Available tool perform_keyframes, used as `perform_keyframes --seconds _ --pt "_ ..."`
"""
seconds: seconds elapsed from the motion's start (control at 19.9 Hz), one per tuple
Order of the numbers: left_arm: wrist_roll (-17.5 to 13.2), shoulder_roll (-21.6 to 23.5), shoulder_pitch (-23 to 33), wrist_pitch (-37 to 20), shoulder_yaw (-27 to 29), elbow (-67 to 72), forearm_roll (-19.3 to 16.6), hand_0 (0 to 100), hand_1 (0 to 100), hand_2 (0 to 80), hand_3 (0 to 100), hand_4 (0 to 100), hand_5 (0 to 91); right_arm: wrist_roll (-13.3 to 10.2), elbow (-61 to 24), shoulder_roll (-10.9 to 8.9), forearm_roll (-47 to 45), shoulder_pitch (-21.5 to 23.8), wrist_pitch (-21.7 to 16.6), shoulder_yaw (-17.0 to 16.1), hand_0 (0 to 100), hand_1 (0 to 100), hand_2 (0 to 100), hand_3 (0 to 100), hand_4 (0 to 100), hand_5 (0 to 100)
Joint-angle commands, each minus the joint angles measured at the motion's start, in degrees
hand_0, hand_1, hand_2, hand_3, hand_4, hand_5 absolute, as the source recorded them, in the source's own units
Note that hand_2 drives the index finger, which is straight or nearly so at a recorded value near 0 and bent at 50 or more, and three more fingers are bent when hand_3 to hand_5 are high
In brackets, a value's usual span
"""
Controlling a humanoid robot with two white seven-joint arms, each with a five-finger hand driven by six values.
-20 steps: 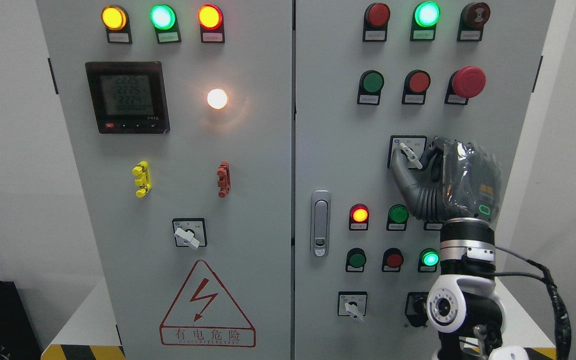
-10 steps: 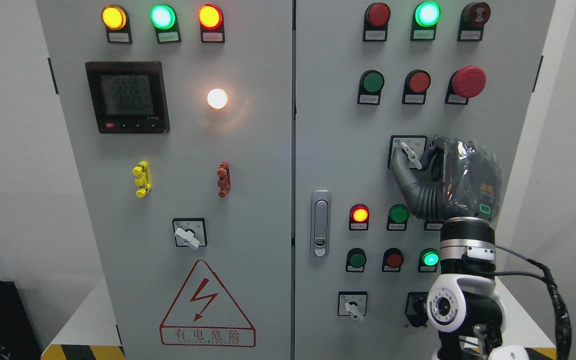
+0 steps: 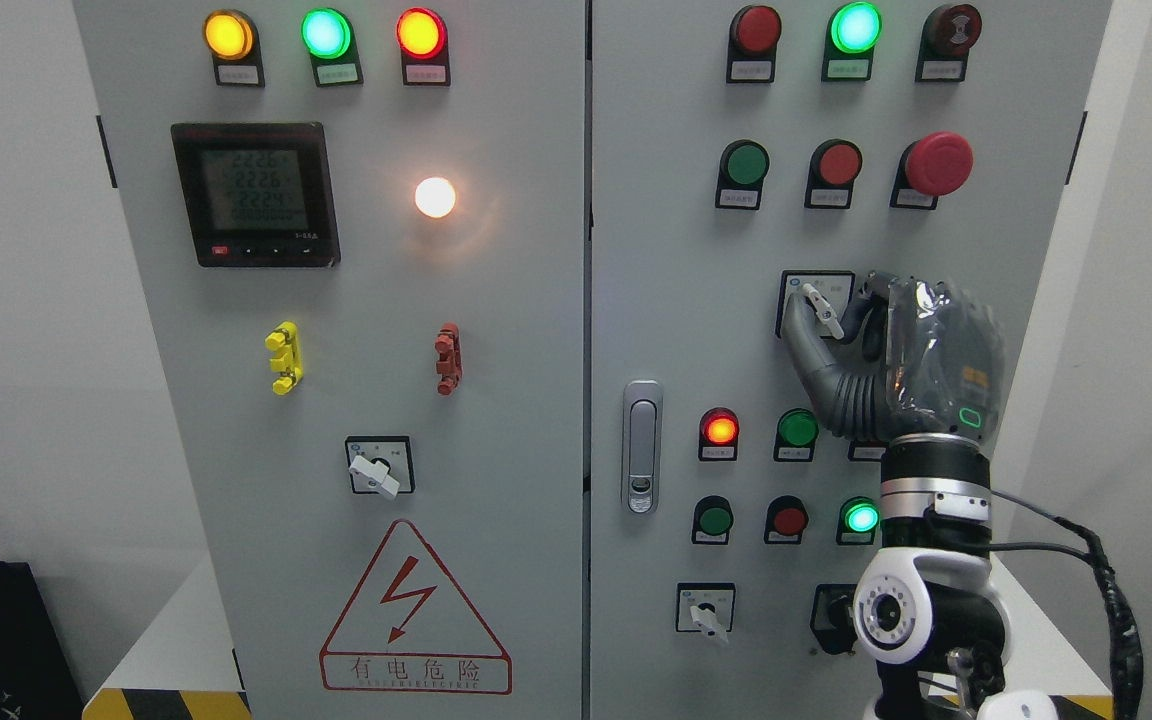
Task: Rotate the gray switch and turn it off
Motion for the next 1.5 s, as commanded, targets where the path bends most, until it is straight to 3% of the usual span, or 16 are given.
perform_keyframes --seconds 0.0,1.45 --pt "0.0 0.0 -0.5 0.0 0.4 -1.4 1.1 12 39 0.0 0 0 0.0 0.0 0.0 0.00 0.0 0.0 0.0 0.7 51 30 78 100 100 100" --pt "0.0 0.0 -0.5 0.0 0.4 -1.4 1.1 12 39 0.0 0 0 0.0 0.2 0.0 0.00 0.0 -0.1 0.0 0.7 56 28 80 100 100 100"
